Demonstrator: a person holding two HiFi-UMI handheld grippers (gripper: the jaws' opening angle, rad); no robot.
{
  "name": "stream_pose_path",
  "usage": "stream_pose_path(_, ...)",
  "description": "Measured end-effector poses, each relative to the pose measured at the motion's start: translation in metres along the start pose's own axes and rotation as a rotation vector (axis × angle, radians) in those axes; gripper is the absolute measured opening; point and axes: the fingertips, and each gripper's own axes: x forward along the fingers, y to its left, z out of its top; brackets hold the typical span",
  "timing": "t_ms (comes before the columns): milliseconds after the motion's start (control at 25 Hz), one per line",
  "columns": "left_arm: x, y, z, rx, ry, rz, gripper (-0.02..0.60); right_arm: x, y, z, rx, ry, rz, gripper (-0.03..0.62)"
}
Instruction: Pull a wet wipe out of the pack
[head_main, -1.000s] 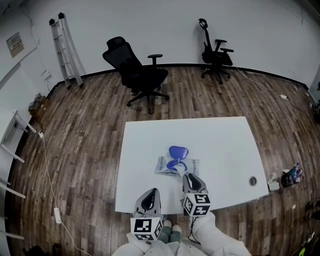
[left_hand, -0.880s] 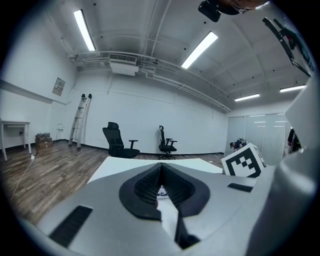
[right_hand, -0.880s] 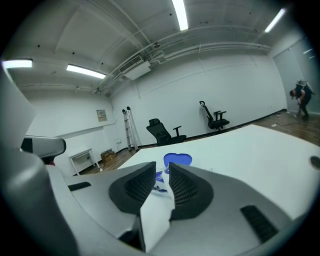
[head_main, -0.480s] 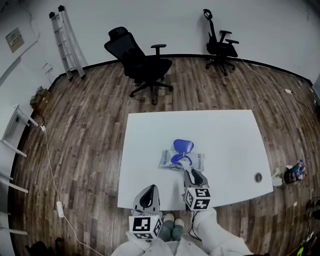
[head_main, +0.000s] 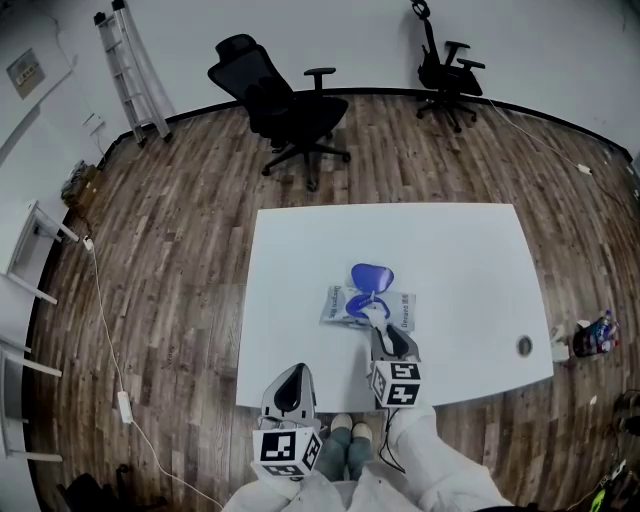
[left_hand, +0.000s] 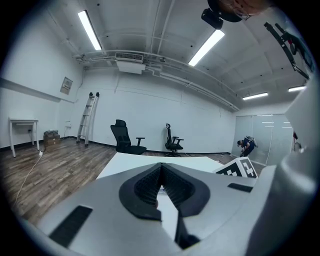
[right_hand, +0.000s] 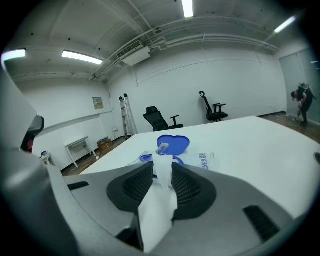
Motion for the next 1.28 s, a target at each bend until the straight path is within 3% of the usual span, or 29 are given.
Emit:
stream_pose_path(1040,0.001,0.015,-0.014,-0.016,0.027,0.044,-0.002,0.021,-0.003,-0.017,-0.015,0.086,-0.025,0.1)
stream_pose_path(1280,0.002,0.019,-0.015,-0.02,0.026,0.051,-0.002,0.024,-0.005,-0.019,-0.019,0.093,-0.035,0.072)
